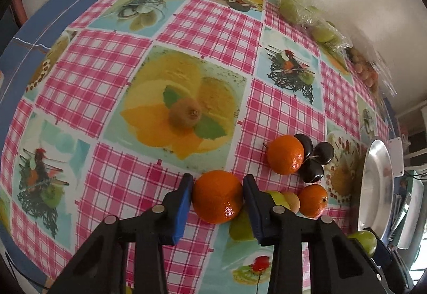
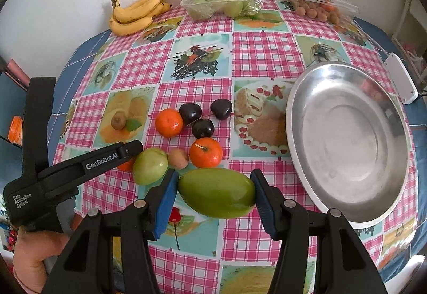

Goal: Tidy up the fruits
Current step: 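Carry the mango and orange over the steel bowl with both tools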

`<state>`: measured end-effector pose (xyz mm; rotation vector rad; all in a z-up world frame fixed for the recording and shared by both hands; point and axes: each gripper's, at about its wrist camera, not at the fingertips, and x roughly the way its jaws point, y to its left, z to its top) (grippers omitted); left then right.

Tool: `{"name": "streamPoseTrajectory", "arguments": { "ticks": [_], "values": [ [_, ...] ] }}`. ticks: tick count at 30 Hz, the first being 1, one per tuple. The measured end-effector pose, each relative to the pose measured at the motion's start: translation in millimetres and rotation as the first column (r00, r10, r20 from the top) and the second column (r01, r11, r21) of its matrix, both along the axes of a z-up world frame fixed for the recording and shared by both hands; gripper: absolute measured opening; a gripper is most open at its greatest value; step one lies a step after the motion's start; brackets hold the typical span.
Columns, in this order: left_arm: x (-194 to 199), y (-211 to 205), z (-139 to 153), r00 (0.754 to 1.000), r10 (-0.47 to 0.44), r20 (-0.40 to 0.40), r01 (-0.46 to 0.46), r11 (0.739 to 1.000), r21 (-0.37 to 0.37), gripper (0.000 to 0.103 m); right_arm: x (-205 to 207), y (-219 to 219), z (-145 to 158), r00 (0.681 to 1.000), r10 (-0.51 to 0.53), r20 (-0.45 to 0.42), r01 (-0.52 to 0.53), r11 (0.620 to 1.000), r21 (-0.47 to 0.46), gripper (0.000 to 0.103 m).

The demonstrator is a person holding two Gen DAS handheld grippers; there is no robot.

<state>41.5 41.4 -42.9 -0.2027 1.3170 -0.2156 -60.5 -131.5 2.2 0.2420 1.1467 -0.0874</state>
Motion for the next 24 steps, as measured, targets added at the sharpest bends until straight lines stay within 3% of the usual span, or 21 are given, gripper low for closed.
{"name": "streamPoseTrajectory", "arguments": {
  "ticks": [13,19,24],
  "values": [
    [-9,16,35,0.995,0.061,0.084,-0.052,0.993,-0.103,0.04,-2,-10,2,0.999,-0.034,0.006,0.034,0.999,0.016,0.057],
    [-16,1,45,0.994,0.008,0.113,0.002,0.996,-0.089,0.04,-2,-34,2,0.995,-0.095,-0.005,0.095,0.994,0.057,0.057],
    [-24,-25,52,0.987,-0.081,0.138,0.092,0.993,-0.076,0.04,-9,-74,4,0.975,-0.221,-0.007,0.221,0.975,0.026,0.057]
  ]
}}
